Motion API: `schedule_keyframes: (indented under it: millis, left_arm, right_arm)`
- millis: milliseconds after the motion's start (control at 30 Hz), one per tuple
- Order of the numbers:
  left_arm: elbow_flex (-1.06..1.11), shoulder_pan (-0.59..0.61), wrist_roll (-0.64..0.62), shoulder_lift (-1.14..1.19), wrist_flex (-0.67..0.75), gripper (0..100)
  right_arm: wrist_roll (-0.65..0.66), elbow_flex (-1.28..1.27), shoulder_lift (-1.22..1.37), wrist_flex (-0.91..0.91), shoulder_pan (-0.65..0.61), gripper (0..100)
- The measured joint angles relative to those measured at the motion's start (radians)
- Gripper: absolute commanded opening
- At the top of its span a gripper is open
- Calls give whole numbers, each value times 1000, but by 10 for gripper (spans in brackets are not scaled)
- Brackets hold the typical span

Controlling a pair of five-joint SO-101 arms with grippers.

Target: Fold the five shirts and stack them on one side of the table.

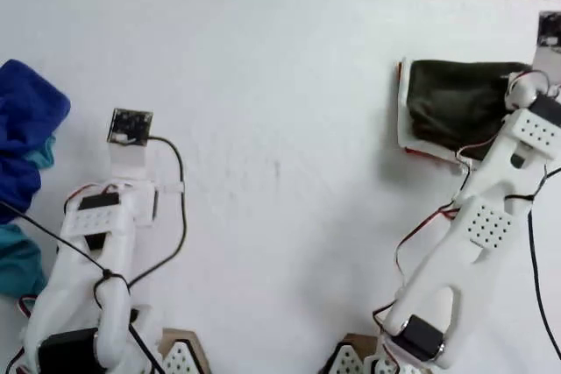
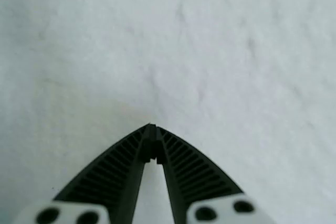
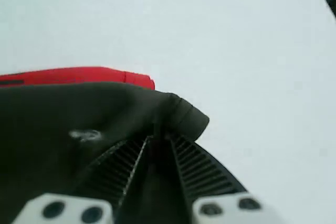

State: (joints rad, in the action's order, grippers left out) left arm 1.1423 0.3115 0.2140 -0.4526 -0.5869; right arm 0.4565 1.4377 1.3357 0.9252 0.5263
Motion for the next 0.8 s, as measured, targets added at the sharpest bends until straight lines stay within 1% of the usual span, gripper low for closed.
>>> schedule_keyframes:
  millis: [200, 333, 433, 533, 667, 800]
  left_arm:
    - [0, 0, 0, 0, 0, 26]
    - [0, -2, 0, 0, 0, 26]
    - [0, 0, 0, 0, 0, 26]
    - [0, 0, 0, 0, 0, 26]
    - [0, 0, 0, 0, 0, 26]
    - [0, 0, 0, 0, 0, 26]
  right_arm:
    - [-2, 6, 48, -72, 6, 20]
    - [-2, 80, 51, -66, 18, 20]
    - [0, 163, 32, -8, 18, 20]
    - [2, 172, -55, 51, 17, 23]
    - [2, 173, -176, 172, -17, 23]
    - [2, 173, -226, 310, -60, 21]
